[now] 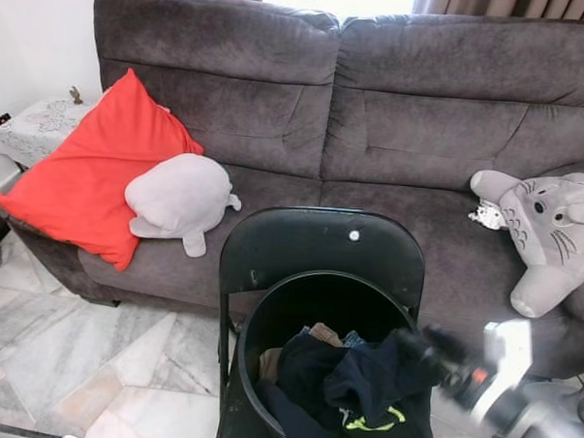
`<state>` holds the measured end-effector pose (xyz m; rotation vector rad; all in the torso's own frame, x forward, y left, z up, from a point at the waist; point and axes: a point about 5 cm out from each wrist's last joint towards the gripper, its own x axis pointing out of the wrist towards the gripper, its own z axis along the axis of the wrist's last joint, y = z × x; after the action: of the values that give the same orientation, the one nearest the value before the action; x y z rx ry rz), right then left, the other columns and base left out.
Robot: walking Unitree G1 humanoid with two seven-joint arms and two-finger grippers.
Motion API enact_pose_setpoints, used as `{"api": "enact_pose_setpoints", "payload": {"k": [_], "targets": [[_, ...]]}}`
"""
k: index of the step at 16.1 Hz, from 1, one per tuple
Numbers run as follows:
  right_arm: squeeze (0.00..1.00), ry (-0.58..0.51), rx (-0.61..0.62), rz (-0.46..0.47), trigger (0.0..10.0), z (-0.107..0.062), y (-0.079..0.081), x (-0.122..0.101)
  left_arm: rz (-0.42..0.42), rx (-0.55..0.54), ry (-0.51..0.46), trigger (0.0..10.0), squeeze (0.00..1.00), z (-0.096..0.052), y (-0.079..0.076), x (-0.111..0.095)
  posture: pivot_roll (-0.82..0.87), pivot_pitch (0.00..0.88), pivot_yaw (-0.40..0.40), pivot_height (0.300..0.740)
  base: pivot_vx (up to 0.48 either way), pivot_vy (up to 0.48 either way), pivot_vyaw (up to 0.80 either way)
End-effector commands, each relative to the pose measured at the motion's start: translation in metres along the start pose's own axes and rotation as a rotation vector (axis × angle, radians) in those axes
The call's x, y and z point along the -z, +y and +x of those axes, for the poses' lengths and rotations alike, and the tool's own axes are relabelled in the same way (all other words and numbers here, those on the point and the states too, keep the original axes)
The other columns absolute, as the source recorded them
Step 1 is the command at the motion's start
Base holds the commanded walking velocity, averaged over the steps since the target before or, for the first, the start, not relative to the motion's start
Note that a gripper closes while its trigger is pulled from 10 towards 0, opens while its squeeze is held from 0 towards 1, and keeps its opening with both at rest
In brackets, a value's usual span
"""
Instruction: Hang hanger
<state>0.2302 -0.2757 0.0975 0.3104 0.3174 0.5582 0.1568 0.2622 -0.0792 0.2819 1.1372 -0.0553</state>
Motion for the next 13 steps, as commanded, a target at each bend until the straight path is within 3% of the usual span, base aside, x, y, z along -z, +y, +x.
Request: {"api": "enact_pose_setpoints", "payload": {"k": [1,2,5,8,13], "targets": [[0.00,-0.014,-0.031,-0.041,10.0,-0.001,0.019,0.002,0.015,-0.011,0.028,10.0,0.00,-0.001,0.004,0.007,-0.08,0.073,0.060,0.740,0.000,0.000,0.00],[0.00,-0.018,-0.034,-0.043,10.0,-0.001,0.022,0.003,0.015,-0.012,0.029,10.0,0.00,-0.001,0.004,0.007,-0.08,0.076,0.062,0.740,0.000,0.000,0.00],[0.00,-0.085,0.138,-0.103,10.0,-0.013,0.030,0.009,0.026,-0.014,0.031,10.0,0.00,-0.002,0.006,0.007,-0.10,0.087,0.079,0.740,0.000,0.000,0.00],[0.00,-0.049,0.169,-0.131,10.0,-0.019,0.034,0.014,0.038,-0.013,0.028,10.0,0.00,-0.002,0.007,0.006,-0.11,0.089,0.085,0.740,0.000,0.000,0.00],[0.00,-0.037,0.225,-0.099,10.0,-0.019,0.036,0.023,0.037,-0.020,0.027,10.0,0.00,-0.002,0.008,0.005,-0.09,0.093,0.090,0.740,0.000,0.000,0.00]]}}
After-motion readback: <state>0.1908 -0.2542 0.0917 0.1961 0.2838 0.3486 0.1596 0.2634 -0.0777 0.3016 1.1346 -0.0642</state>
